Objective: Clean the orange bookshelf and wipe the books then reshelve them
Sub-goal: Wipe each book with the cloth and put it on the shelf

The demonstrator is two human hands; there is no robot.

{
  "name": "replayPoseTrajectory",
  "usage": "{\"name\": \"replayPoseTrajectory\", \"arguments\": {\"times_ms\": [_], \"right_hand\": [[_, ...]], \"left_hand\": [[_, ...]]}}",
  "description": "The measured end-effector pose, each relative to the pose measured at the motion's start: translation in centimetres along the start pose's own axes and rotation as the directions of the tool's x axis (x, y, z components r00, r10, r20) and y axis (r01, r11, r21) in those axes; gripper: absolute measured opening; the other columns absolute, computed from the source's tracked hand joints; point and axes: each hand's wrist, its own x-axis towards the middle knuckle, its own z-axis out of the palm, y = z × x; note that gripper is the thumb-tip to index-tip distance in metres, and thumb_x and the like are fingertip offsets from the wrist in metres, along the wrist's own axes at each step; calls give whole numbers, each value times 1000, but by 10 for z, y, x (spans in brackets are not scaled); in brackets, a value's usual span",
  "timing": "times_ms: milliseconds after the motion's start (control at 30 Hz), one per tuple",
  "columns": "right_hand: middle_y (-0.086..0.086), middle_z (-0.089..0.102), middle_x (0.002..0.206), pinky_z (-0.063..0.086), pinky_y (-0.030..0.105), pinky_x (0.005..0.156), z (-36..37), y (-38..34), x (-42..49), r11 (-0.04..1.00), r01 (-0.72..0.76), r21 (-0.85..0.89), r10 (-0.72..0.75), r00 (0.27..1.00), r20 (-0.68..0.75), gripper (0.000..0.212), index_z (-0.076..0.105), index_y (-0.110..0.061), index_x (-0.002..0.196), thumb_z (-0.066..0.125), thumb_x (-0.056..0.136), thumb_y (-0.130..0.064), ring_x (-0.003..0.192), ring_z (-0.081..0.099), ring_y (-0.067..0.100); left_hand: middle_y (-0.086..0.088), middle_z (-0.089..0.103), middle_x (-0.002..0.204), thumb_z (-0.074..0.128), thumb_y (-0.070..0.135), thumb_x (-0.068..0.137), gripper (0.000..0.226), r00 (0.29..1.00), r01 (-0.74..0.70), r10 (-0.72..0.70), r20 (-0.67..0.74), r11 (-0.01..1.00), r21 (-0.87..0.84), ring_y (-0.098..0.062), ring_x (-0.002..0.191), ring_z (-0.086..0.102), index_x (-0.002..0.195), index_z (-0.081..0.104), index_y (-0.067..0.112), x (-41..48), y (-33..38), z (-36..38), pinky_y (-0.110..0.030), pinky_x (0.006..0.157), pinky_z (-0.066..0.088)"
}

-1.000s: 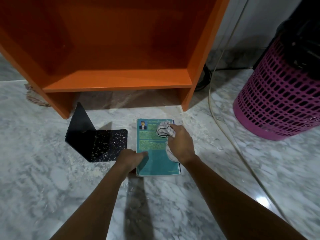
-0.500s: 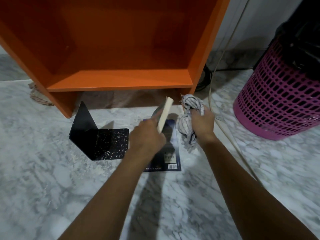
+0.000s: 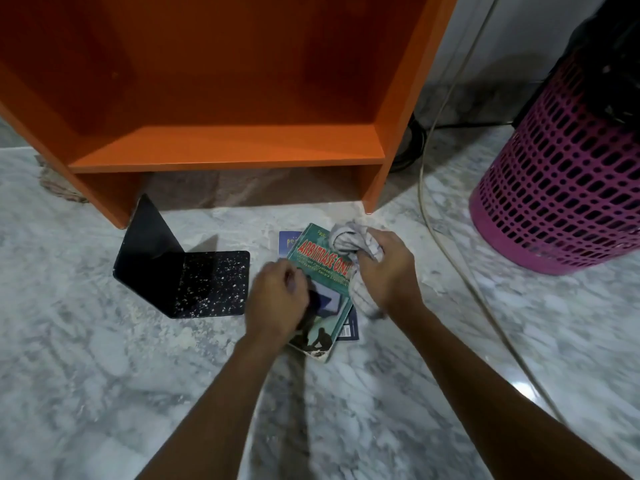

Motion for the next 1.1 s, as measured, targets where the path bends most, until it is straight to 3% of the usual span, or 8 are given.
{"name": "replayPoseTrajectory", "arguments": {"times_ms": [100,267,467,567,700,867,967,1100], "right_hand": [[2,59,108,48,13,82,6,-6,-41,960,277,28,-277,938,206,38,66,-9,120,64,82,-8,95,58,14],[7,64,110,50,28,72,34,4,-73,709,704,-40,-598,630,496,57,70,-15,118,63,65,2,94,61,22],[-11,59,111,40,8,61,32,43,-4,949,153,-276,-79,962,260,27,64,-29,115,56,90,-23,91,59,9],[-2,67,105,44,15,59,22,53,44,957,-176,-231,187,982,26,23,66,-21,108,53,91,-28,84,63,10],[-13,53,114,49,15,70,33,5,37,966,117,-229,-77,981,175,39,60,-23,129,62,91,-13,94,56,10],[4,60,114,41,24,54,79,-15,6,575,808,-131,-498,472,727,55,64,-25,127,73,75,-7,89,58,20],[0,56,121,37,16,58,86,-10,19,706,675,-213,-452,662,598,59,57,-28,135,68,82,-4,89,55,14],[4,56,121,51,31,69,81,14,64,899,137,-415,-86,987,139,42,62,-24,127,59,88,-6,93,61,22]], "left_hand": [[-12,66,103,60,17,93,9,991,123,-127,40,988,89,-26,91,62,96,68,16,17,-28,-18,-31,77,50],[-9,67,96,63,2,92,19,935,200,-179,305,979,-39,-13,82,60,110,68,4,24,-42,-35,-4,54,41],[-11,68,108,65,-2,89,25,913,268,-229,337,960,-75,-15,91,59,113,67,-2,31,-46,-31,0,54,41],[-12,70,111,66,2,89,26,897,311,-261,357,946,-91,-14,91,61,116,68,3,33,-52,-31,-5,57,43],[-6,73,100,66,14,90,13,862,443,-364,352,879,-176,-17,87,66,98,76,10,32,-58,-35,-20,70,54],[-12,61,77,43,54,97,51,681,731,-584,442,569,-375,-29,68,60,81,62,10,38,-60,-43,-39,60,54],[-11,65,82,38,49,101,51,679,725,-548,489,605,-328,-27,73,61,85,65,8,36,-56,-46,-35,62,50],[-11,72,84,65,28,93,24,783,560,-423,456,797,-224,-20,66,66,89,73,6,25,-53,-46,-25,50,52]]}}
